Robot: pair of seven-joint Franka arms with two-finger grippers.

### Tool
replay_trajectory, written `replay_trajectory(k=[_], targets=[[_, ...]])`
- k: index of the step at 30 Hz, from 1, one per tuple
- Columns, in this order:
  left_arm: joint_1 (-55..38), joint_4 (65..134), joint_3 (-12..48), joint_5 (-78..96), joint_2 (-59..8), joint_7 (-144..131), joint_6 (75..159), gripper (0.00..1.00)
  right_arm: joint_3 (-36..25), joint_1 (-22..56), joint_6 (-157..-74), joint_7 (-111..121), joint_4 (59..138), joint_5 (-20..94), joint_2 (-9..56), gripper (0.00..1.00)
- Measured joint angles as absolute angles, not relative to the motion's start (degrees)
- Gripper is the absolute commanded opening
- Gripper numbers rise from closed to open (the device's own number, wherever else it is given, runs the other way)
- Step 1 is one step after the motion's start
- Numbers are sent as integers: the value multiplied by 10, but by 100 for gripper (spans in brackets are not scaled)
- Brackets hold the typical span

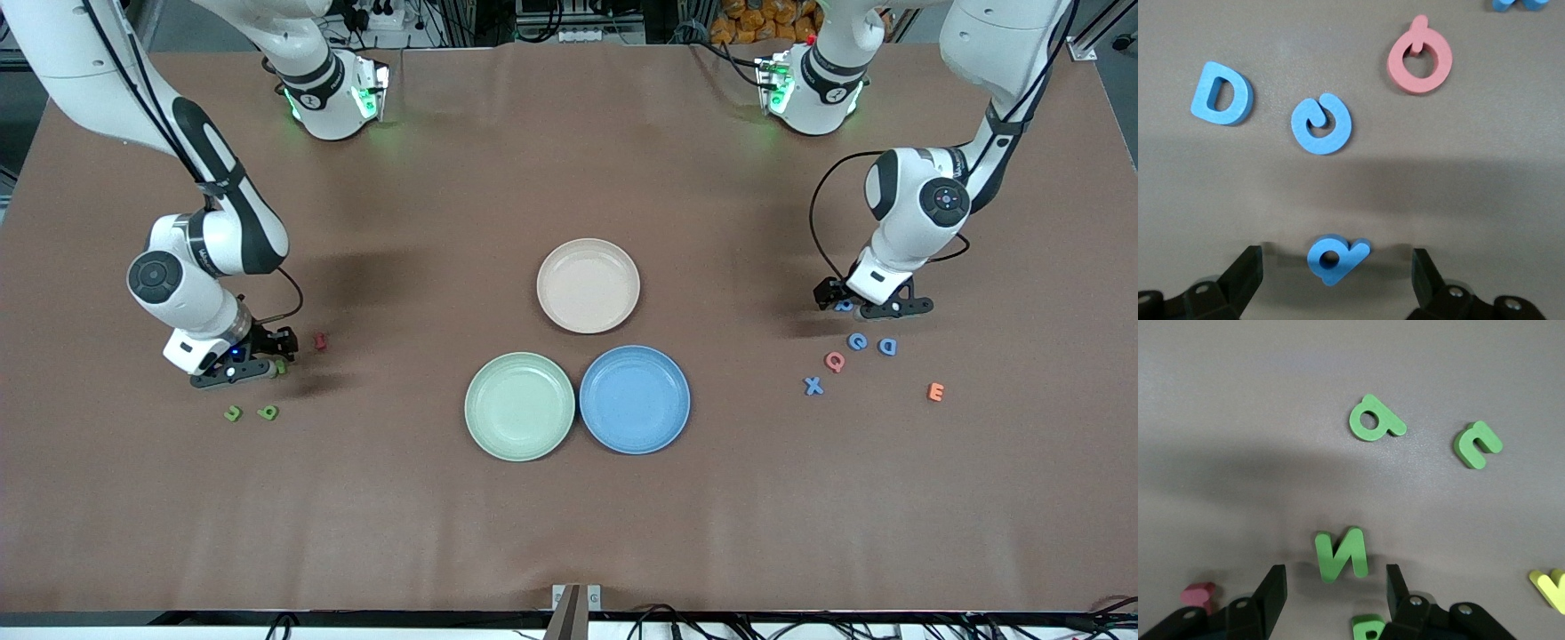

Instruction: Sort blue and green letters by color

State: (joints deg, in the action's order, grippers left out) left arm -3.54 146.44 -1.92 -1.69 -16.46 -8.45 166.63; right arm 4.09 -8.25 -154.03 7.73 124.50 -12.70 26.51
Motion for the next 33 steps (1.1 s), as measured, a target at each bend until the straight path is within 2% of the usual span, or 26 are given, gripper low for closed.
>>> replay_trajectory(k=[3,8,13,15,17,19,25,33], targets=[[-35,1465,-19,-17,-165,-85,1668,66,41,-83,-1542,77,1241,-127,270,67],[-35,1465,-19,-17,-164,-85,1673,46,41,-83,-1542,77,1236,-126,278,65],[-35,1465,-19,-17,-162,-85,1674,35,41,-83,-1543,77,1233,-125,282,57],[-35,1465,-19,-17,-160,-85,1674,31,41,-83,-1543,77,1231,-125,283,47],[-35,1466,-20,-17,-156,-85,1673,23,42,-83,-1543,77,1230,-124,283,25],[-35,1467,-20,-17,-157,-85,1674,17,42,-83,-1542,77,1229,-124,283,14],[-35,1467,-20,-17,-158,-85,1674,14,45,-83,-1541,77,1227,-124,283,0],[-42,1462,-19,-17,-156,-85,1674,13,47,-84,-1540,76,1223,-107,283,0]])
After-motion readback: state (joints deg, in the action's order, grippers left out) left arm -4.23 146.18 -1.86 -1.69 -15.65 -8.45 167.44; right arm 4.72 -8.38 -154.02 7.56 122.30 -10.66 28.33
